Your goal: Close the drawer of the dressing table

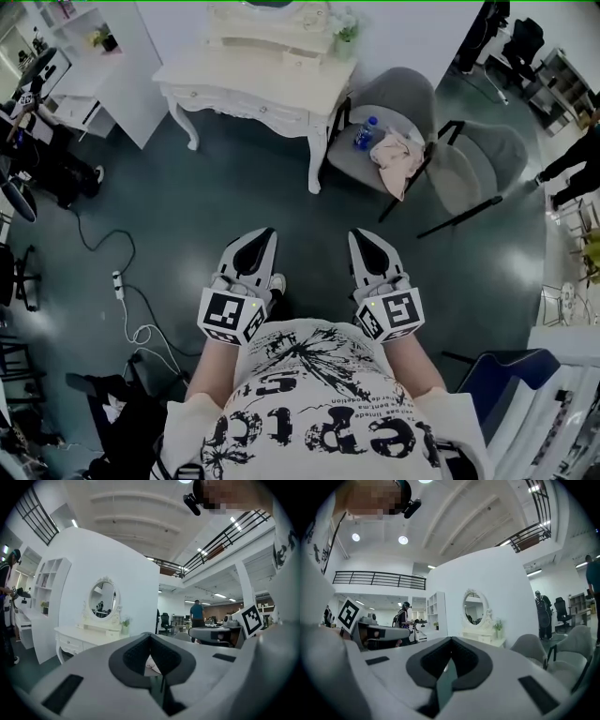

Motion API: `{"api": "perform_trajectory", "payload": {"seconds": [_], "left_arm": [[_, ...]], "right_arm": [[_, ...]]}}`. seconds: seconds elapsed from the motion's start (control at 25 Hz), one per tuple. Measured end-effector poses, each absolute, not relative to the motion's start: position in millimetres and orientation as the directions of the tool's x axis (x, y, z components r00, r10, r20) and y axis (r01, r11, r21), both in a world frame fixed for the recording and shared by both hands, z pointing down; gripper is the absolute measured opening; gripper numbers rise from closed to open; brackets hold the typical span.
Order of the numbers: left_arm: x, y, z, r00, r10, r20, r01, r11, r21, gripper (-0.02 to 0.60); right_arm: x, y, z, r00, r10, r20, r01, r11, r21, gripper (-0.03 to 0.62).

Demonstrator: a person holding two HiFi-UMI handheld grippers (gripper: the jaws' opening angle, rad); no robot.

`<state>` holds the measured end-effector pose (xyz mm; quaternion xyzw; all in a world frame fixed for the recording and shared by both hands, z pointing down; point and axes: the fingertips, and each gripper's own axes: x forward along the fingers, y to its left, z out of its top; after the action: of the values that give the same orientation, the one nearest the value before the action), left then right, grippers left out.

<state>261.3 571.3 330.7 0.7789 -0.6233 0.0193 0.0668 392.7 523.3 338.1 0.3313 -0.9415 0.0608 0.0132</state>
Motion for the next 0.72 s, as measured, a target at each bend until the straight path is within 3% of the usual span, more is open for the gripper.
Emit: {"api": "perform_trajectory", "payload": {"seconds": [0.32,0.72], "left_arm": [[227.7,542.7,350.1,0.230,-0.964,0.134,-0.969,-0.215,0.121,0.020],[98.5,453.6,344.7,0.230,-0.966,0.119,-0.970,-0.217,0.112,0.020]], "right_arm": [[356.8,493.9,355.6,-0.772,-0.626,0.114,-0.635,0.765,-0.102,0.017],[233.9,400.0,356.4,-0.746,-0.654,0.130,-0.665,0.741,-0.092,0.017]]}}
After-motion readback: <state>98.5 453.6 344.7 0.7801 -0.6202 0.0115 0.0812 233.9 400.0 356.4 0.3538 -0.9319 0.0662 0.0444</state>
